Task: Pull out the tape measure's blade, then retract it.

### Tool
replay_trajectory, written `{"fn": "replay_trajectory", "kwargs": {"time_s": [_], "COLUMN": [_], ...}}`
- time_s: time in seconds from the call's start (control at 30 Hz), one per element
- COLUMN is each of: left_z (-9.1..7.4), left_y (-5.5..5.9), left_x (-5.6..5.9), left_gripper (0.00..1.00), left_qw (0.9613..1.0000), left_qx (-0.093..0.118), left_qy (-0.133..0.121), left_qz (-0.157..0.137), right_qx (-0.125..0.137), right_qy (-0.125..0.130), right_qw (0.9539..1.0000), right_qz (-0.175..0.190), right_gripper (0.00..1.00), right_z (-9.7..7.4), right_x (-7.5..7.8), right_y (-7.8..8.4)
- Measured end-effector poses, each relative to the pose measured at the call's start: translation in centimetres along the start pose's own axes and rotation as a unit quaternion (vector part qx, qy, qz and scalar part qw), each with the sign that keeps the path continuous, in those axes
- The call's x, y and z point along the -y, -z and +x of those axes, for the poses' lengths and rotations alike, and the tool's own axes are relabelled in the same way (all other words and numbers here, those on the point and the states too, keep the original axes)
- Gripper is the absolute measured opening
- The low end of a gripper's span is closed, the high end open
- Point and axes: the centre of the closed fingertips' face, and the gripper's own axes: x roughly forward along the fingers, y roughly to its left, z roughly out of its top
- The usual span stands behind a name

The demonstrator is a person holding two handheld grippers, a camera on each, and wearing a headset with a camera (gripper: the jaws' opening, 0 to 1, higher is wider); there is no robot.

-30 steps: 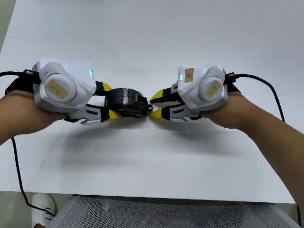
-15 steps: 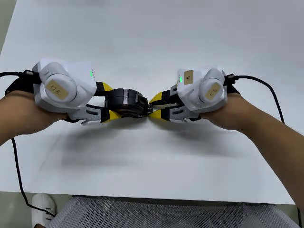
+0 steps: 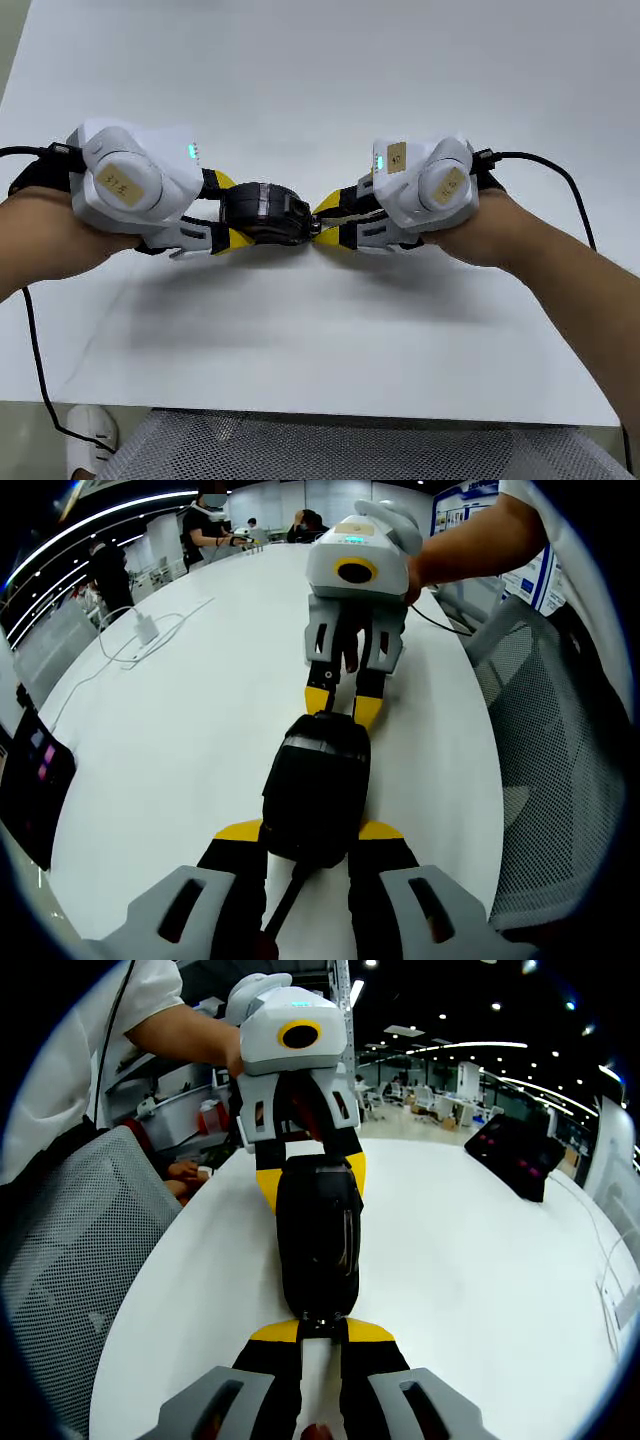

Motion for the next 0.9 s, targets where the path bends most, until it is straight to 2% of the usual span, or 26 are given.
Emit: {"fn": "replay_trajectory", "kwargs": {"time_s": [0.9], "left_z": [0.00], "left_y": [-0.04], "left_x": [-0.05], "left_gripper": [0.25], "left_qw": [1.0000], "left_qx": [-0.002], "left_qy": [0.001], "left_qz": [-0.001], "right_qx": [-0.006], "right_qy": [0.003], "right_qw": [1.0000], "right_qz": [-0.005], "right_gripper": [0.10], "right_z": [-0.31], "right_x": [0.17], "right_y": [0.16]}}
